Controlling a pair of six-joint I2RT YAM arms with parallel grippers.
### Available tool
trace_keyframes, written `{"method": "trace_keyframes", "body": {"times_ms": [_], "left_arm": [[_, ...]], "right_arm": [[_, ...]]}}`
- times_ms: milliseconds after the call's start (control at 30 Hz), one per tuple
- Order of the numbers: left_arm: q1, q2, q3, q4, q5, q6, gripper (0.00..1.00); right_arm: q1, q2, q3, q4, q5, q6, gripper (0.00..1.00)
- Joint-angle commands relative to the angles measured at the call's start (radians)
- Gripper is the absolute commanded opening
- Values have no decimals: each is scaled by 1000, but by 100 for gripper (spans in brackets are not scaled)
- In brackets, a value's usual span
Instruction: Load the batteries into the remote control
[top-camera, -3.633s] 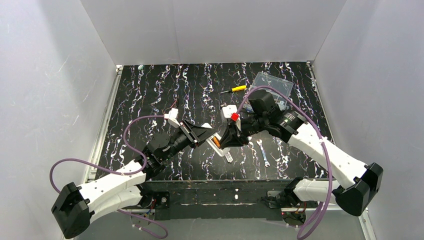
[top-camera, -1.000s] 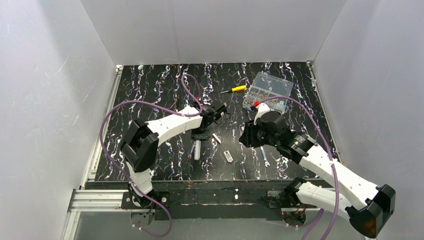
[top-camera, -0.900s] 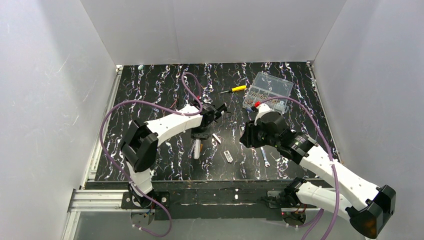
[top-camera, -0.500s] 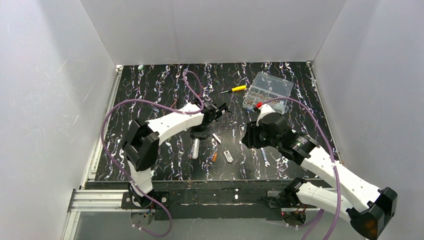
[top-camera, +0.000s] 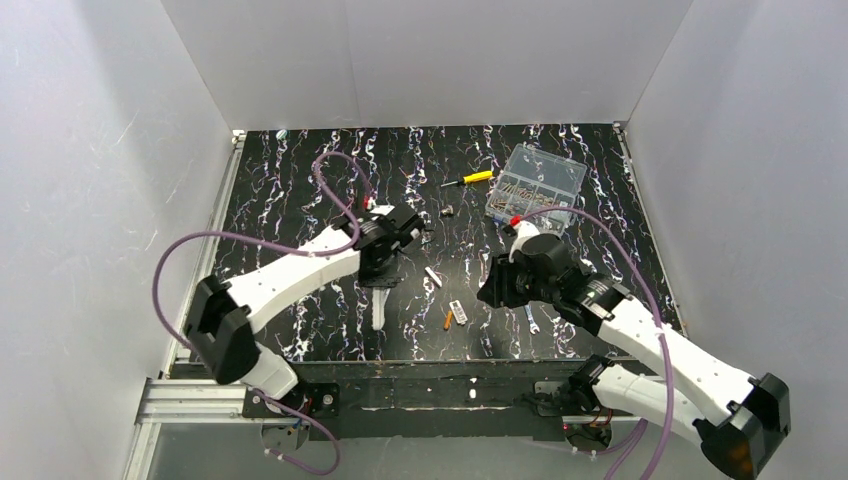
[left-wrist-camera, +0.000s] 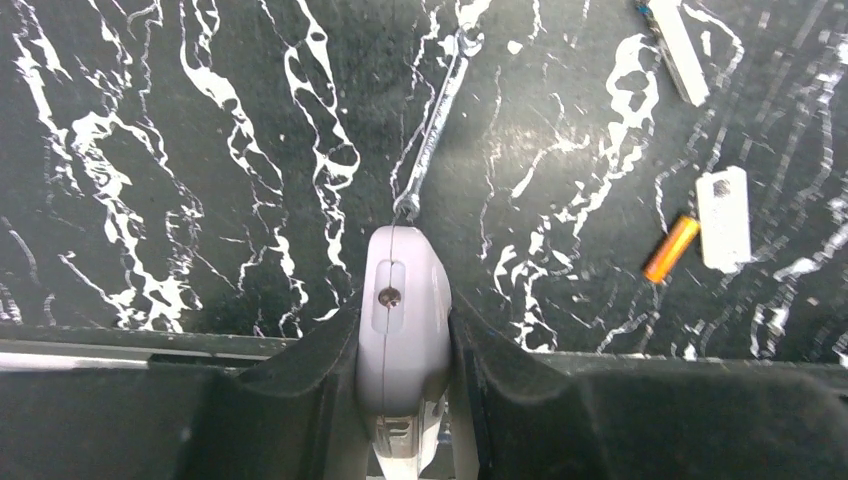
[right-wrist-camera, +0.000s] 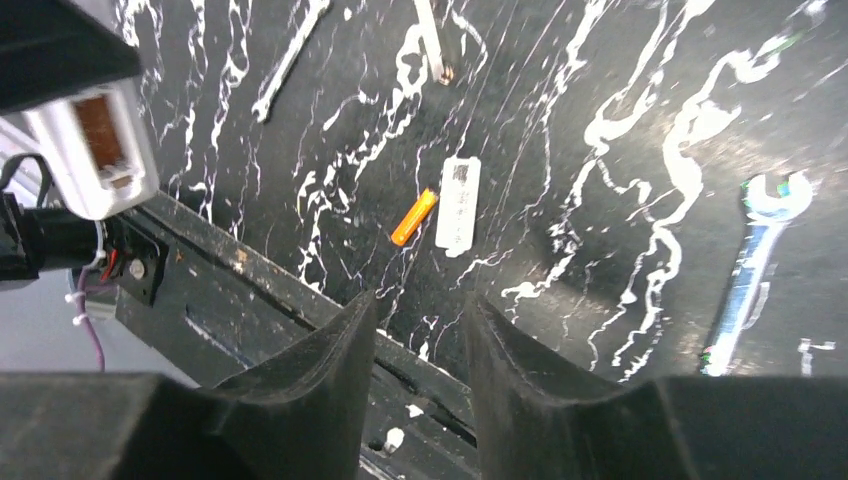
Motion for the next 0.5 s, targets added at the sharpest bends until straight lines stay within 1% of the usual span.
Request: {"method": "trace_keyframes", "body": {"times_ms": [0, 67, 133, 200, 267, 300, 367, 467], "left_arm": [[6, -146, -112, 14, 86, -29, 0], [7, -219, -159, 73, 143, -26, 0], [8, -281, -204, 139, 199, -27, 0], [11, -340, -253, 229, 278, -38, 0], [12, -391, -310, 348, 370, -64, 0], [11, -412, -339, 412, 404, -87, 0], [12, -449, -393, 536, 437, -150, 0], [11, -483, -453, 687, 439, -242, 0]], "right_arm": [[-1, 37, -80, 111, -130, 135, 44], [-1, 24, -108, 159, -141, 170, 45], [-1, 7, -104, 182, -159, 172, 48], [3, -13, -82, 201, -187, 141, 55], [9, -32, -56, 216, -216, 104, 68], [14, -38, -38, 218, -226, 95, 73], [27, -45, -1, 216, -231, 86, 78], [67, -41, 53, 217, -215, 74, 81]]}}
